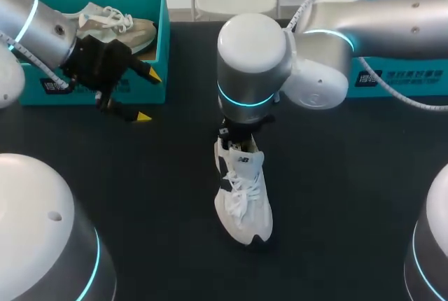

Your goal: Take the shoe out of the shoebox, open the shoe tongue, remove and reinsert the insole, then place the shoe into the shoebox

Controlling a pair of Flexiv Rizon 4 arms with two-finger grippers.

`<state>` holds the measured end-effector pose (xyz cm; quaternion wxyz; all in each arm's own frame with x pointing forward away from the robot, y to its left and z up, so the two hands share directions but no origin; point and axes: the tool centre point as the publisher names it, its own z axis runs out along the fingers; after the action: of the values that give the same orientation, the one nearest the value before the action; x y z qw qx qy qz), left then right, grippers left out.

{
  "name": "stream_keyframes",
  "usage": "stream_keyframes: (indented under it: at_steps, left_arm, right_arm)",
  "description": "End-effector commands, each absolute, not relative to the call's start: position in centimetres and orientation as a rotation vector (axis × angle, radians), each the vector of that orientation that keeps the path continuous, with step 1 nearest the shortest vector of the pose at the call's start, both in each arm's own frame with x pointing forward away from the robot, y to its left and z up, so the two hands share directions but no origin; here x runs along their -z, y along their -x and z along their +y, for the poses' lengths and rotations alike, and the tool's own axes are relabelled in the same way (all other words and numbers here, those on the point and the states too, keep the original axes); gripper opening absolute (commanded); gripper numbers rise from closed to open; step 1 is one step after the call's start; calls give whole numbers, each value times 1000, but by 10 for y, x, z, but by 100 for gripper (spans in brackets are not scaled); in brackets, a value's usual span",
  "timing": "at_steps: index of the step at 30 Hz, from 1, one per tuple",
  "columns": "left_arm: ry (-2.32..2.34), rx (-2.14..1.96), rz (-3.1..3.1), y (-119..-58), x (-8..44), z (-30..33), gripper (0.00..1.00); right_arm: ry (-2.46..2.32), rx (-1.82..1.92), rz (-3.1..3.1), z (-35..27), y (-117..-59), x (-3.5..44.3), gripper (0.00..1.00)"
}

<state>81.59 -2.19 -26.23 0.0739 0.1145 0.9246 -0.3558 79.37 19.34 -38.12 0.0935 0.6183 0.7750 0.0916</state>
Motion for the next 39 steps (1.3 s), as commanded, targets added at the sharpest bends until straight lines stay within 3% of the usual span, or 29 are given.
stream_keyframes:
  at_steps: [1,9,19,30,32,33,34,39]
  left_arm:
    - [-345,1066,2777,-816,262,-21,100]
    - [-345,1066,2777,-816,262,-21,100]
    - [-345,1066,2777,-816,262,-21,100]
    - [-345,1066,2777,-816,262,-21,100]
    - [-345,1066,2777,-816,262,-21,100]
    - [-345,1066,2777,-816,262,-21,100]
    - [-345,1066,2777,-816,262,-21,100]
    - [-345,1066,2777,-816,262,-21,100]
  right_arm:
    - [-1831,-255,2330,200,-803,402,0]
    - [-1864,-202,2372,201,-793,416,0]
    - [-2090,17,2365,195,-764,365,0]
    - [-2284,251,2356,197,-716,344,0]
    - [-2291,264,2362,205,-714,336,47]
    - [-2295,270,2360,206,-714,335,80]
    - [-2291,261,2365,209,-713,334,100]
    - [-2331,155,2341,210,-711,343,100]
